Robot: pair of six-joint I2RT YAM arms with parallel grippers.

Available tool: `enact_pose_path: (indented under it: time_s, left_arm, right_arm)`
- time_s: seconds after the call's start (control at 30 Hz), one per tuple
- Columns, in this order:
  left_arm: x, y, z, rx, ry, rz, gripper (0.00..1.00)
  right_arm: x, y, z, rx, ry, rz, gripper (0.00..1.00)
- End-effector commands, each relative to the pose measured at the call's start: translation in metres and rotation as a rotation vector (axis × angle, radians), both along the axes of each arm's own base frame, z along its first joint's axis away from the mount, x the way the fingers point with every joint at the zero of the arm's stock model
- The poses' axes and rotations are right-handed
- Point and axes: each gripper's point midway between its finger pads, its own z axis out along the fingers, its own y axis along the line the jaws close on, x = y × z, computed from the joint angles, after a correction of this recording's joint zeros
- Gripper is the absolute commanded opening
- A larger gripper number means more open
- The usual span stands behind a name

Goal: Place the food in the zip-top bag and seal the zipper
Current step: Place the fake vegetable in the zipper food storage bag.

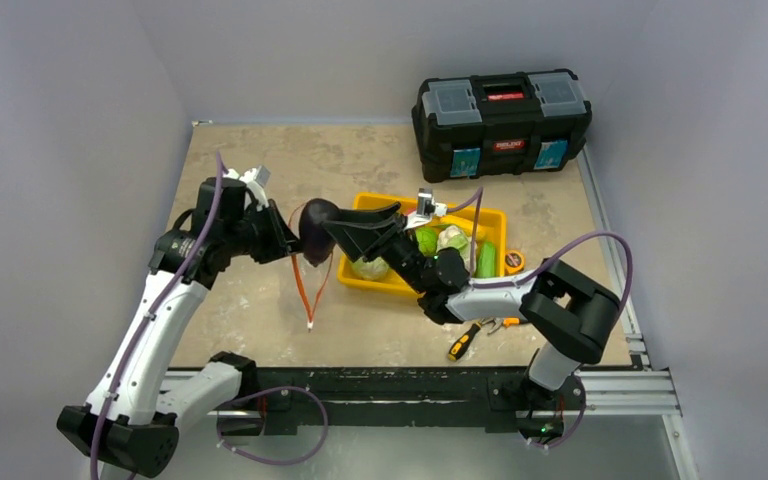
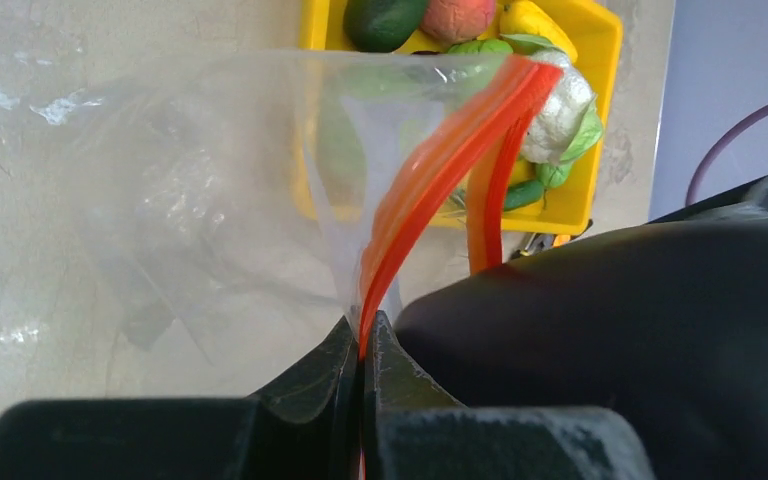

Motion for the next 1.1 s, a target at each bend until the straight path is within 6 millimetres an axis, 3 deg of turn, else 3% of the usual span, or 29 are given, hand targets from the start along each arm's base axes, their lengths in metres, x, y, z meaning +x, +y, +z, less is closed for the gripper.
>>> enact_pose_path:
  time_s: [0.0, 0.2, 0.3, 0.53, 0.77, 0.87, 0.93, 1.07]
  left_arm:
    - [-0.013, -0.002, 0.02, -0.101, 0.054, 0.072, 0.0]
    - [-0.013, -0.002, 0.015, -0.143, 0.069, 0.133, 0.0]
    - [-0.012, -0.008, 0.017, -0.179, 0.049, 0.11, 0.0]
    - [-0.015, -0.016, 0.013, -0.217, 0.033, 0.06, 0.0]
    - [-0.017, 0.003, 0.013, -0.163, -0.043, 0.142, 0.0]
    - [-0.017, 0.004, 0.009, -0.173, -0.049, 0.155, 0.0]
    - [-0.016, 0.003, 0.009, -0.188, -0.062, 0.16, 0.0]
    - [-0.016, 0.003, 0.007, -0.188, -0.063, 0.159, 0.0]
  right_arm:
    - [-0.024, -0.024, 0.019, 0.058, -0.156, -0.009, 0.0]
    - [-0.034, -0.03, -0.006, -0.016, -0.143, 0.005, 0.0]
    - [-0.03, -0.022, -0.021, -0.1, -0.072, 0.019, 0.0]
    - [-0.008, 0.008, -0.065, -0.279, 0.32, -0.015, 0.0]
    - [-0.002, 0.015, -0.097, -0.422, 0.441, -0.055, 0.0]
    - [-0.009, 0.019, -0.096, -0.457, 0.434, -0.071, 0.01]
    - [-0.014, 0.019, -0.099, -0.497, 0.442, -0.103, 0.07]
    - [-0.015, 0.02, -0.101, -0.575, 0.452, -0.152, 0.43]
